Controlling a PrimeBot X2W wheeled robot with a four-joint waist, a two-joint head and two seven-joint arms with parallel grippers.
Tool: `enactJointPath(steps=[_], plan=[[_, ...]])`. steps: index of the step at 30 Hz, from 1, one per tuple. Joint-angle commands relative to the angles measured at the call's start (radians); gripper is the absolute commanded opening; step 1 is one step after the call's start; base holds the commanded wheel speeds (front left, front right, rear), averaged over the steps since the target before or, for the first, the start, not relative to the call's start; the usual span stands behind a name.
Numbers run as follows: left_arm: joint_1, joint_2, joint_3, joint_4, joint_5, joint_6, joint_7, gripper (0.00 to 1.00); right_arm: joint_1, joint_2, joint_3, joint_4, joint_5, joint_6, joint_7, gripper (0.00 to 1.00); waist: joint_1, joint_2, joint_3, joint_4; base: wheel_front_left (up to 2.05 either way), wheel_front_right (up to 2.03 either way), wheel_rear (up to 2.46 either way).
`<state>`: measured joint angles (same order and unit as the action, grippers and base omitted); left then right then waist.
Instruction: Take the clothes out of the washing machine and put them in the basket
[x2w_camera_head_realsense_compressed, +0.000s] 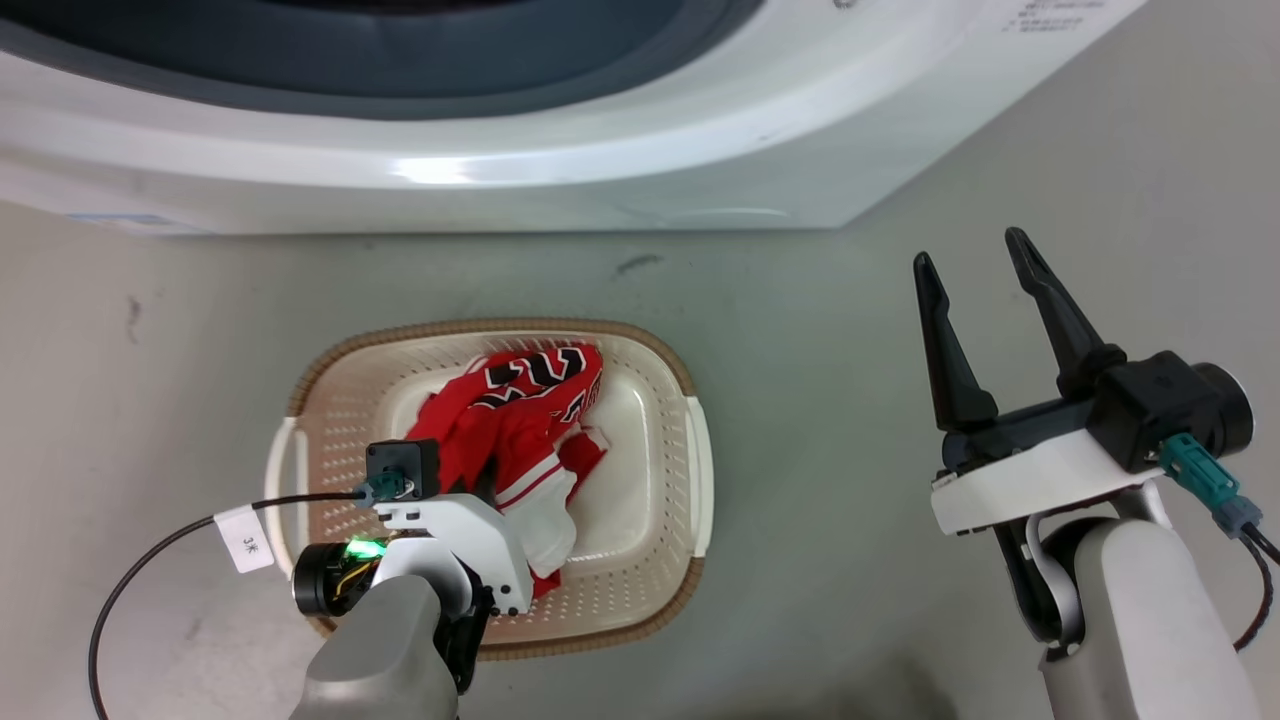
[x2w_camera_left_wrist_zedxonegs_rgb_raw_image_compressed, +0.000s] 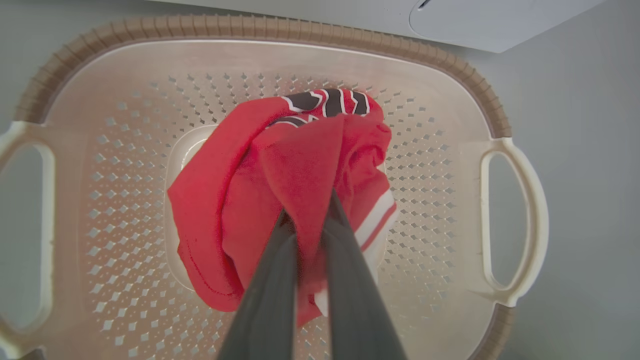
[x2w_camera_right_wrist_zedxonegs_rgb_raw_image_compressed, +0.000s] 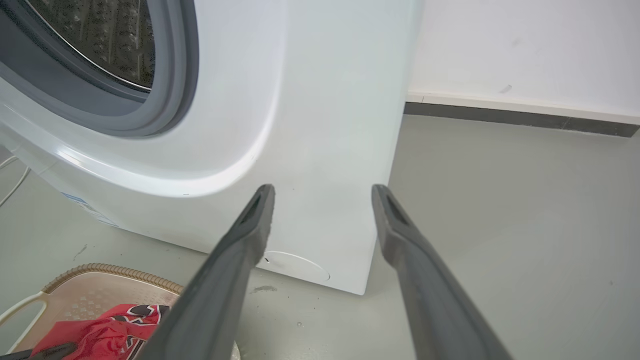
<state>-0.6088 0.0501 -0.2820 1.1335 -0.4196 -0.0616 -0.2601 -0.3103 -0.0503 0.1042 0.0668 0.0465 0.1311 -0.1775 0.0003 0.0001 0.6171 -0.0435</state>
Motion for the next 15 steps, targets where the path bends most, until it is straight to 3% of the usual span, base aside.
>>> enactJointPath(steps=[1, 7, 9, 10, 15], plan=[[-0.022, 0.001, -0.002, 0.025, -0.008, 0.008, -0.006, 0.00, -0.026, 0.000, 0.003, 0.007, 0.009, -0.001, -0.009, 1.00, -0.0003, -0.0001, 0.039, -0.028, 0.00, 0.00, 0.00], [-0.047, 0.003, 0.021, 0.112, -0.037, 0.027, -0.007, 0.00, -0.049, 0.000, 0.021, 0.041, 0.024, -0.001, -0.035, 1.00, -0.0003, -0.0001, 0.073, -0.055, 0.00, 0.00, 0.00], [-0.040, 0.007, 0.025, 0.123, -0.042, 0.028, -0.007, 0.53, -0.054, 0.000, 0.022, 0.055, 0.029, -0.001, -0.041, 1.00, -0.0003, -0.0001, 0.068, -0.060, 0.00, 0.00, 0.00], [-0.033, 0.008, 0.029, 0.126, -0.046, 0.030, -0.007, 1.00, -0.055, 0.000, 0.020, 0.063, 0.031, -0.001, -0.045, 1.00, -0.0003, -0.0001, 0.061, -0.060, 0.00, 0.00, 0.00], [0.009, 0.008, 0.047, 0.102, -0.052, 0.028, -0.007, 1.00, -0.044, 0.000, 0.010, 0.101, 0.027, -0.001, -0.055, 1.00, -0.0003, -0.0001, -0.004, -0.054, 0.00, 0.00, 0.00]])
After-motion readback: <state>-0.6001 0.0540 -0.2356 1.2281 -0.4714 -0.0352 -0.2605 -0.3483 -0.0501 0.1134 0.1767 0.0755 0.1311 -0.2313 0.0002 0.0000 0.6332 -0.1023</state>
